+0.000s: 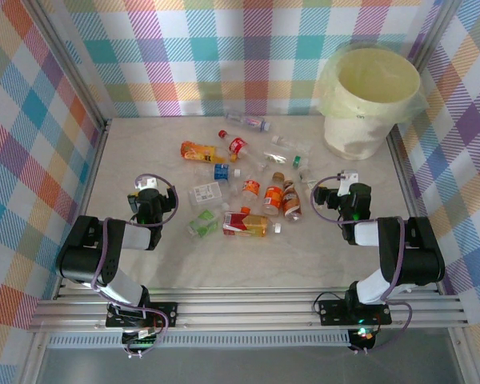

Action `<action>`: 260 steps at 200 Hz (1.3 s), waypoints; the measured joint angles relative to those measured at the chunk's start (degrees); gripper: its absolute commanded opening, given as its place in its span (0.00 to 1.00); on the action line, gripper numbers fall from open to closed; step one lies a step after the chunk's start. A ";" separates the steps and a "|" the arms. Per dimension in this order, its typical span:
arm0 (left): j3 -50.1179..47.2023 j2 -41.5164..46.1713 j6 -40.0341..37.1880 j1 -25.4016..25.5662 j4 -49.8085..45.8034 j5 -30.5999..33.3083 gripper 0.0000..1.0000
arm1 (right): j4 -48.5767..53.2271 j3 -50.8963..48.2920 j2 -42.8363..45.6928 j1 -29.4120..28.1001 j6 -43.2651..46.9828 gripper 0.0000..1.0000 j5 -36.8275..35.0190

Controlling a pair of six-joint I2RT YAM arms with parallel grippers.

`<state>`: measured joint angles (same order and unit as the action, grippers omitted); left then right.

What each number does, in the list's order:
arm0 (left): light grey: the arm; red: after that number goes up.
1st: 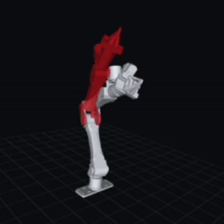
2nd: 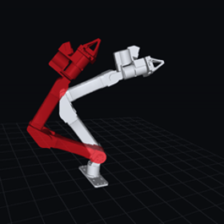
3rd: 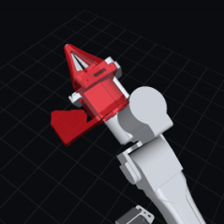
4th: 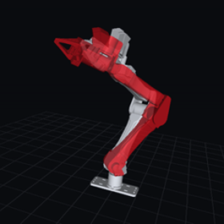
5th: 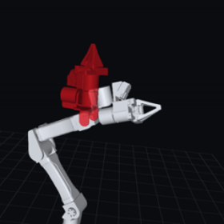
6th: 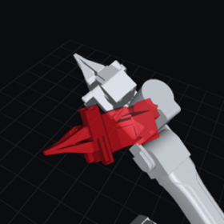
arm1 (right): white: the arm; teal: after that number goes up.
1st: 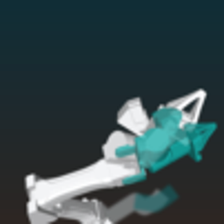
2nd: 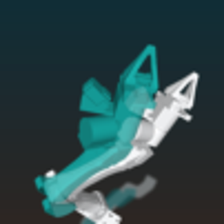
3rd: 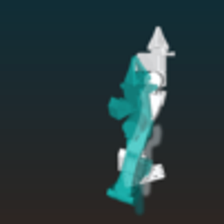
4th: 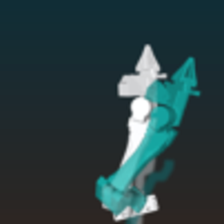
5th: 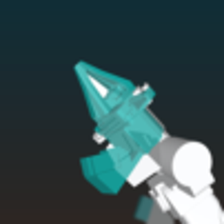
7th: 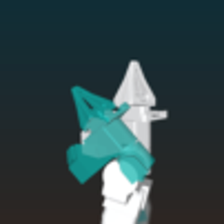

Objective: Put the plastic bottles in the bin

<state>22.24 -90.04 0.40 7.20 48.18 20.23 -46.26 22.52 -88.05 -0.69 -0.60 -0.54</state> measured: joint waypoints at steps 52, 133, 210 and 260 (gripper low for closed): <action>0.00 0.13 0.04 0.00 -0.20 0.00 1.00 | 0.02 0.00 0.02 0.00 0.00 1.00 0.00; 6.82 12.83 0.94 0.00 -17.00 -0.61 1.00 | 26.01 14.01 13.05 0.00 -6.40 1.00 0.37; 18.62 24.26 21.88 0.00 -46.47 -1.29 1.00 | 50.90 22.21 10.67 -1.01 -13.79 1.00 13.29; 18.62 29.49 30.29 0.00 -55.49 -8.07 1.00 | 61.99 28.70 4.66 -3.56 -13.27 1.00 13.14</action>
<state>40.86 -60.55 30.70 7.20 -7.31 12.16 15.73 51.22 -83.40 -4.25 -13.87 12.60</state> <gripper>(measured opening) 0.997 0.996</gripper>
